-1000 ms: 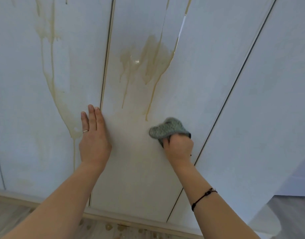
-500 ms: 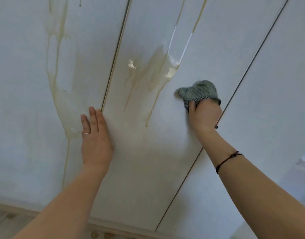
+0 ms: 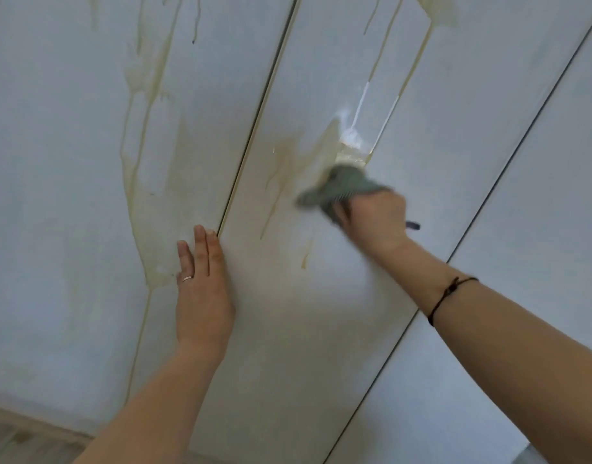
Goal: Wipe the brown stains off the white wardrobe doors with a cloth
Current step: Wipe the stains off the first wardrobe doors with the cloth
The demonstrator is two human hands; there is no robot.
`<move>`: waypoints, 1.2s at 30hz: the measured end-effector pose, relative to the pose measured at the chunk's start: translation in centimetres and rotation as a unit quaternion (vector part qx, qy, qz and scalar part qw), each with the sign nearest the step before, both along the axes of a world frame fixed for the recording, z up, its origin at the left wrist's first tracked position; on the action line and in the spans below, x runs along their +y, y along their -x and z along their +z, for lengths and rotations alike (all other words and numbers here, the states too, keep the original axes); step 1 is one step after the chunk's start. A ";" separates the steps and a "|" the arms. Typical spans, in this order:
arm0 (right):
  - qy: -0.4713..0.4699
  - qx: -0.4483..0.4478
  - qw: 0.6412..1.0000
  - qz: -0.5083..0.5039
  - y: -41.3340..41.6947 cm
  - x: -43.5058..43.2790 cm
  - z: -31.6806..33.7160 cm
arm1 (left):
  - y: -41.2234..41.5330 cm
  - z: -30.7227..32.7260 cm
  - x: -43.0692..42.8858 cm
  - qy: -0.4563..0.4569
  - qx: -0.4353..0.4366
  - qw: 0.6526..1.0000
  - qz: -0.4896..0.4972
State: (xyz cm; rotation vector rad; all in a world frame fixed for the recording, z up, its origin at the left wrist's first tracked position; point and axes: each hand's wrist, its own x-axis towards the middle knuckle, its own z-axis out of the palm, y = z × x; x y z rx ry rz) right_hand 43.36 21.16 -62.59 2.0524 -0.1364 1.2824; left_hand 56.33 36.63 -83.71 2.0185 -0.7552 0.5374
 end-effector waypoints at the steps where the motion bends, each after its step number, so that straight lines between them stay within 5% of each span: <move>1: -0.017 -0.074 0.997 -0.007 -0.5 0.4 1.5 | 0.1 0.1 0.2 -0.003 0.002 1.000 -0.003; 5: -0.043 -0.118 0.992 0.023 -1.5 1.5 -0.3 | 0.1 0.5 1.3 -0.019 0.005 1.000 -0.014; 7: 0.057 0.017 0.997 0.053 -1.2 0.5 -5.2 | -0.1 0.6 1.5 -0.024 0.009 0.999 -0.020; 10: 0.157 0.310 0.931 0.113 0.7 -1.2 -12.2 | -0.1 0.6 1.6 -0.029 0.019 0.999 -0.029; 12: 0.176 0.371 0.903 0.123 1.3 -2.0 -13.3 | -0.2 0.5 1.4 -0.026 0.016 0.999 -0.023; 22: 0.090 0.084 0.991 0.054 -1.7 2.0 1.3 | 0.4 0.5 1.0 -0.033 0.005 0.999 -0.001; 28: -0.051 -0.087 0.993 0.060 -5.0 3.7 1.8 | 0.1 0.4 0.9 -0.049 0.006 0.999 0.012; 31: -0.008 -0.066 0.994 0.090 -5.6 3.6 -1.7 | 0.1 0.4 0.8 -0.048 0.007 0.999 0.014; 36: 0.127 0.137 0.968 0.168 -5.3 3.0 -10.7 | -0.2 0.2 0.7 -0.025 0.005 1.000 -0.002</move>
